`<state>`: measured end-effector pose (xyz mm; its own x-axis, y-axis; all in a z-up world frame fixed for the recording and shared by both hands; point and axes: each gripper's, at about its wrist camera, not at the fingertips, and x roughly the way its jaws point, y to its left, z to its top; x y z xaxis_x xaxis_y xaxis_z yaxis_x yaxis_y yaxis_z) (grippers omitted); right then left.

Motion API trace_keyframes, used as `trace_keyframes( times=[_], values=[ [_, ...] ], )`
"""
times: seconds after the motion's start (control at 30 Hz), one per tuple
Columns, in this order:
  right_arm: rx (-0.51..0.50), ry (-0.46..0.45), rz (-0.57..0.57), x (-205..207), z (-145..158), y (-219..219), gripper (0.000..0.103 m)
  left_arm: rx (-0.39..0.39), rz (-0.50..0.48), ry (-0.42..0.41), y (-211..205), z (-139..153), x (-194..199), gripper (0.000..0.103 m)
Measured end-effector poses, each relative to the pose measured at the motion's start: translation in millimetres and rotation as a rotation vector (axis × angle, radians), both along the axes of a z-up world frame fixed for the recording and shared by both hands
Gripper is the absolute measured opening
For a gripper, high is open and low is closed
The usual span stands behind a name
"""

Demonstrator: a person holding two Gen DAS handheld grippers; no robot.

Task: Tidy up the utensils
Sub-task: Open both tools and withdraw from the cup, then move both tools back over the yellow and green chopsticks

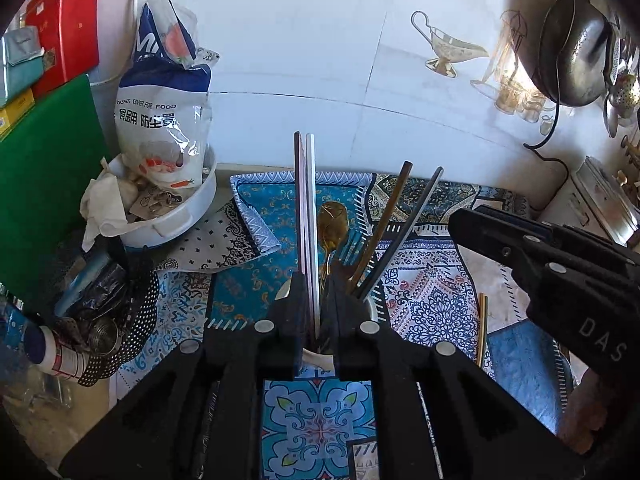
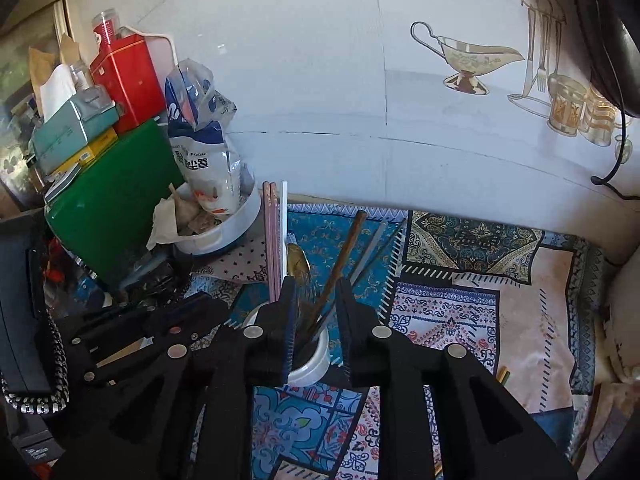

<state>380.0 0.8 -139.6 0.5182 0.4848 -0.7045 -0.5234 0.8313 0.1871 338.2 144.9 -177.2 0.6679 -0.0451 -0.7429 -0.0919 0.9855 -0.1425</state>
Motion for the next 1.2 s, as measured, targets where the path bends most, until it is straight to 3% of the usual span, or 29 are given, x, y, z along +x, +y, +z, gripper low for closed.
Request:
trace_keyframes(
  times=[0.27,0.63,0.97,1.2],
  values=[
    [-0.01,-0.041,-0.016,-13,16,-42,0.027,0.019,-0.002,-0.039,-27,23,-14,0.027],
    [-0.041,-0.039,-0.112,-17,9,-119,0.031,0.01,-0.1,-0.034,-96,26,-7,0.036],
    [-0.09,0.081,-0.201,-7,-34,-177,0.031,0.01,-0.176,0.048,-159,-6,13,0.041],
    [-0.142,0.216,-0.223,-2,-90,-196,0.031,0.03,-0.183,0.157,-181,-49,20,0.041]
  ],
)
